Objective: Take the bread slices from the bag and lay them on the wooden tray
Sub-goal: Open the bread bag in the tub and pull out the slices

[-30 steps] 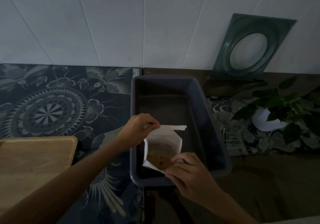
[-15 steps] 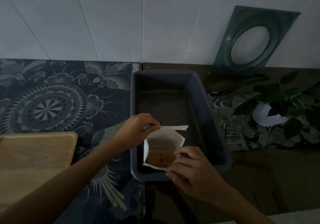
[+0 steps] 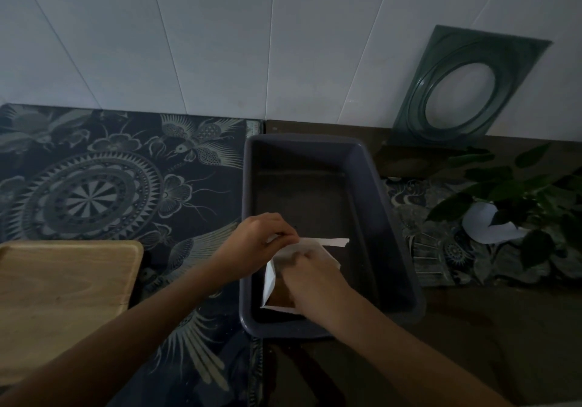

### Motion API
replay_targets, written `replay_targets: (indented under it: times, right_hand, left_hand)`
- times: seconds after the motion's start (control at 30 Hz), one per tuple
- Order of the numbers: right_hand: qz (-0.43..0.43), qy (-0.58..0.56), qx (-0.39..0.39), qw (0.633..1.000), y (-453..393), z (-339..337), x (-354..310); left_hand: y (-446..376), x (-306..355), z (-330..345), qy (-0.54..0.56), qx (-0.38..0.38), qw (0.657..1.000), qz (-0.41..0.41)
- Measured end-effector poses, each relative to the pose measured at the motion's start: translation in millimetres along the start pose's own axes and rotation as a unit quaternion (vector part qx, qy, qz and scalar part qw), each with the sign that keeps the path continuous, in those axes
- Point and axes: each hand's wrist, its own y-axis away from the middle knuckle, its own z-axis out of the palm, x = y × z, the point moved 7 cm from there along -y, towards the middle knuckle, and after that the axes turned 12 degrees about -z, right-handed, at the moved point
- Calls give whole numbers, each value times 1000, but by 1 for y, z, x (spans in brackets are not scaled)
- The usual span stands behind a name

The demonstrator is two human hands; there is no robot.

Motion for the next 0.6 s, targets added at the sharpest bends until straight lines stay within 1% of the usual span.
replay_targets:
  times: [0.1, 0.17, 0.23, 0.3, 0.4, 0.53, 0.6]
  right_hand:
    - [35, 43, 12, 998, -4, 10, -3]
    - [49, 24, 28, 998, -4, 20, -4]
    - [61, 37, 2, 997, -4, 29, -5]
    - [77, 22, 0, 997, -3, 35, -4]
    - [81, -3, 22, 997, -4, 35, -3]
    - [101, -15, -6, 995, -12, 42, 4]
    - [108, -28, 2, 994, -16, 46, 7]
  left_hand:
    - [-2, -2, 0, -2, 3, 1000, -5]
    - [-5, -4, -1, 5, 10, 1000, -19]
    - [-8, -6, -3, 29, 15, 998, -45]
    - [-11, -6, -2, 51, 14, 997, -64]
    - [-15, -4, -1, 56, 8, 996, -70]
    - [-18, -2, -1, 60, 3, 996, -70]
    - [-18, -2, -1, 58, 0, 996, -67]
